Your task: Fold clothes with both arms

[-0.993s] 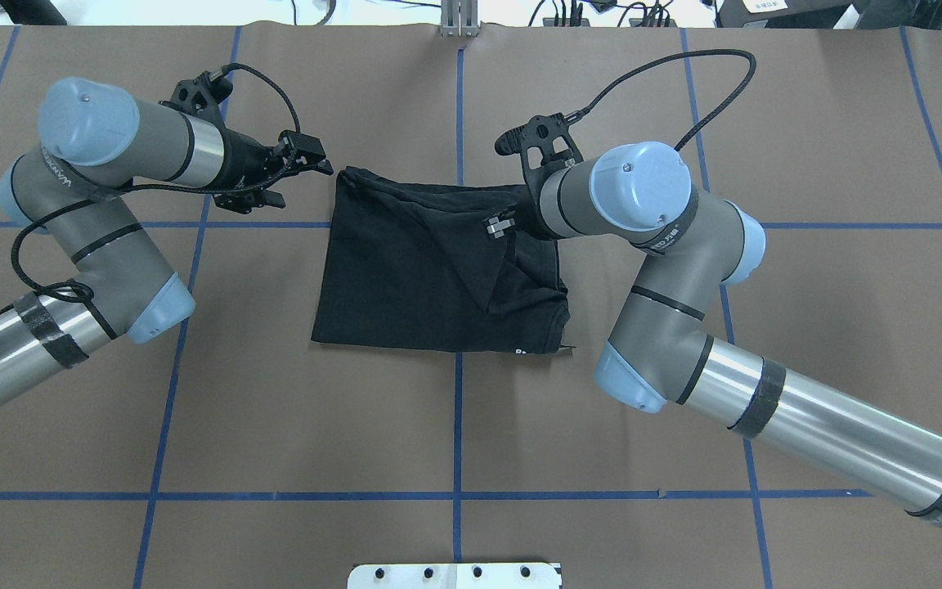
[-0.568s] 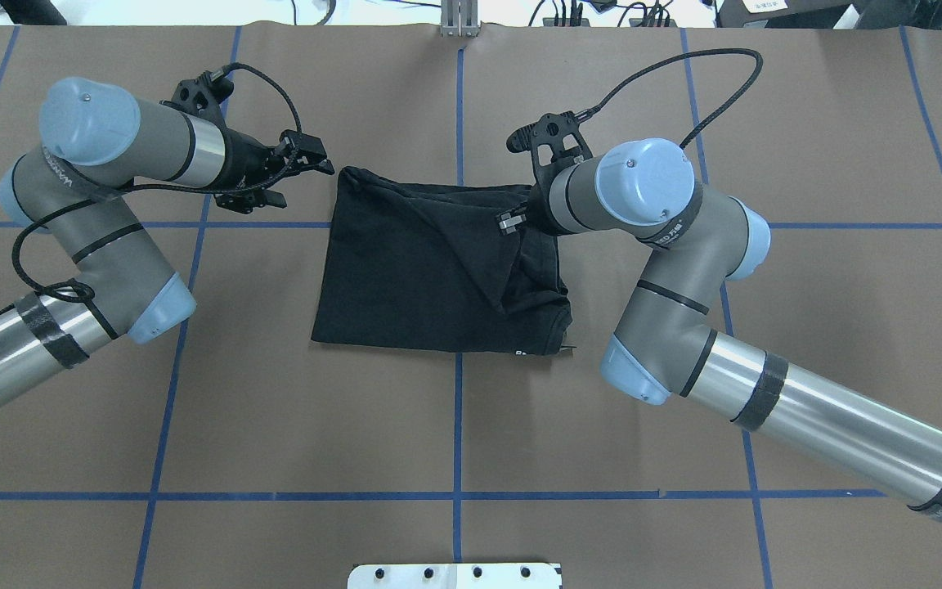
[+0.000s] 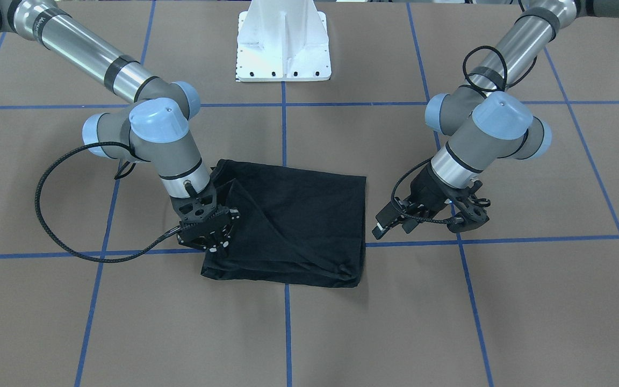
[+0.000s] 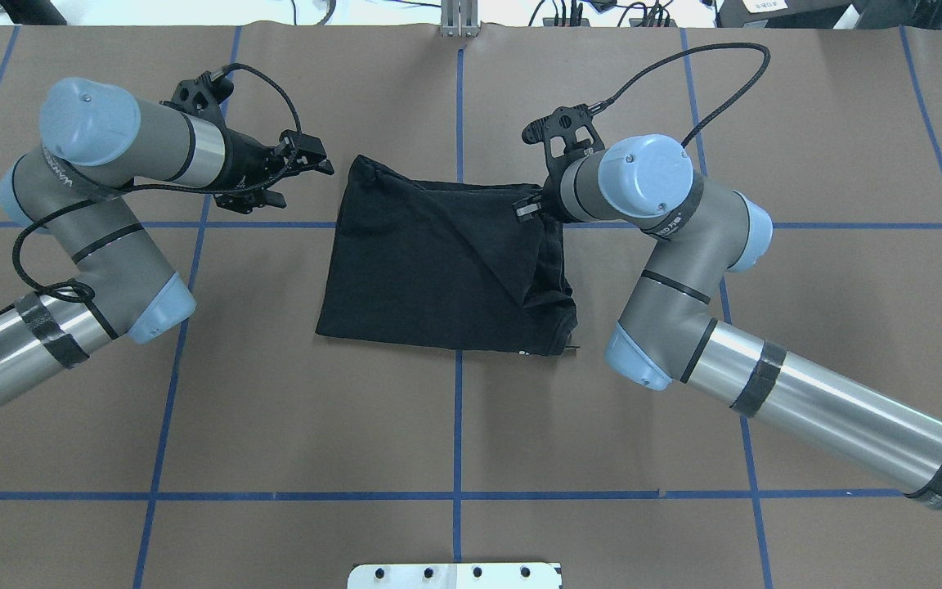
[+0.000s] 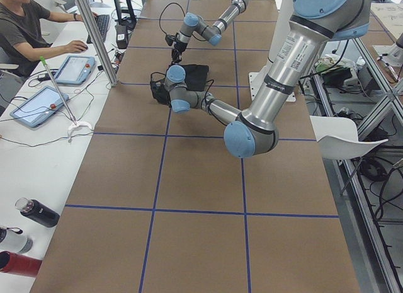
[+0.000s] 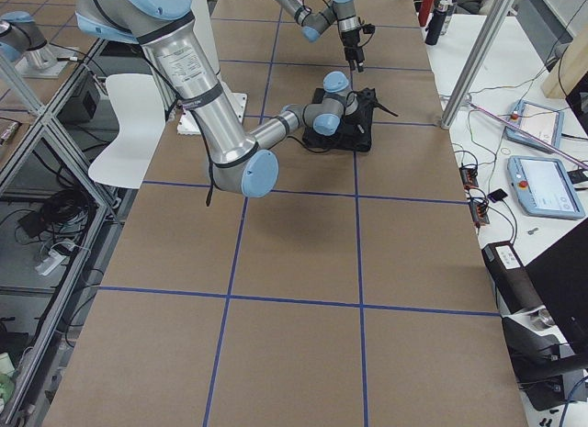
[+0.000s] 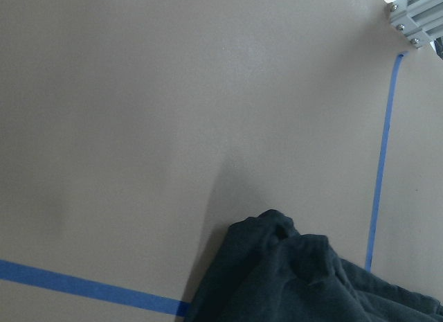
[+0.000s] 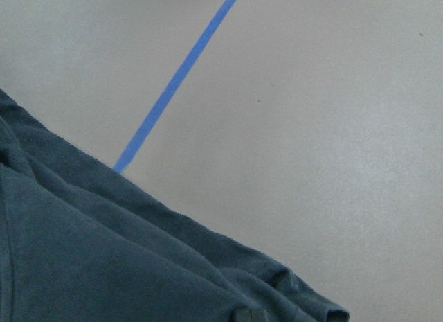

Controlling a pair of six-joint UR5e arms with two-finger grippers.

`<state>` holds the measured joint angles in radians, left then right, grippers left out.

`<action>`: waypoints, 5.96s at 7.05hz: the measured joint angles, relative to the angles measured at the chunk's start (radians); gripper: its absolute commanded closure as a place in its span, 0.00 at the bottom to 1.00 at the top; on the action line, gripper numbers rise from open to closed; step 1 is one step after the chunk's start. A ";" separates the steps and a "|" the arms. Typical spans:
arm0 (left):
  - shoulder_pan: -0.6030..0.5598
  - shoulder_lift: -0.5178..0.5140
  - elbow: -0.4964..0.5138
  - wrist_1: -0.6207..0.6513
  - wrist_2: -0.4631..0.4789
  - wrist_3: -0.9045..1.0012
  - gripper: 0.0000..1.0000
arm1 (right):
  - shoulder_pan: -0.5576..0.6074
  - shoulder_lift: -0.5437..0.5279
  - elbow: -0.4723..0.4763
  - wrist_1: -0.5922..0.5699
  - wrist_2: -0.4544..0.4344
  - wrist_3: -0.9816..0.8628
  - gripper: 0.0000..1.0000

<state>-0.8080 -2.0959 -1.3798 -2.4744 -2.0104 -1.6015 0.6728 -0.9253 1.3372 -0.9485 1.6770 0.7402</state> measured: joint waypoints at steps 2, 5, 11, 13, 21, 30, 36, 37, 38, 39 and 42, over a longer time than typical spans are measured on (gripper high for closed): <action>0.001 0.000 0.004 -0.003 0.002 0.000 0.00 | 0.020 0.024 -0.043 0.002 -0.006 -0.020 1.00; 0.002 0.000 0.008 -0.007 0.004 -0.001 0.00 | 0.029 0.047 -0.073 0.006 -0.023 -0.029 0.00; -0.027 0.008 -0.009 0.006 -0.003 0.030 0.00 | 0.191 -0.001 0.126 -0.196 0.296 -0.016 0.00; -0.072 0.037 -0.050 0.052 -0.002 0.137 0.00 | 0.262 -0.067 0.328 -0.475 0.351 -0.026 0.00; -0.396 0.358 -0.267 0.289 -0.011 0.804 0.00 | 0.628 -0.447 0.504 -0.782 0.522 -0.352 0.00; -0.617 0.435 -0.138 0.276 -0.108 1.217 0.00 | 0.821 -0.686 0.483 -0.783 0.563 -0.548 0.00; -0.701 0.340 -0.153 0.803 -0.108 1.712 0.00 | 0.885 -0.709 0.440 -0.782 0.689 -0.619 0.00; -0.712 0.332 -0.172 0.867 -0.110 1.747 0.00 | 0.890 -0.712 0.441 -0.782 0.705 -0.621 0.00; -0.716 0.336 -0.193 0.924 -0.111 1.769 0.00 | 0.892 -0.716 0.444 -0.782 0.714 -0.622 0.00; -0.719 0.352 -0.206 0.964 -0.116 1.793 0.00 | 0.893 -0.723 0.446 -0.782 0.718 -0.623 0.00; -0.720 0.504 -0.261 1.014 -0.342 1.816 0.00 | 0.893 -0.745 0.448 -0.773 0.743 -0.623 0.00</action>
<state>-1.5277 -1.5923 -1.6412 -1.4603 -2.3524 0.2147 1.5662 -1.6705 1.7848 -1.7218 2.4203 0.1170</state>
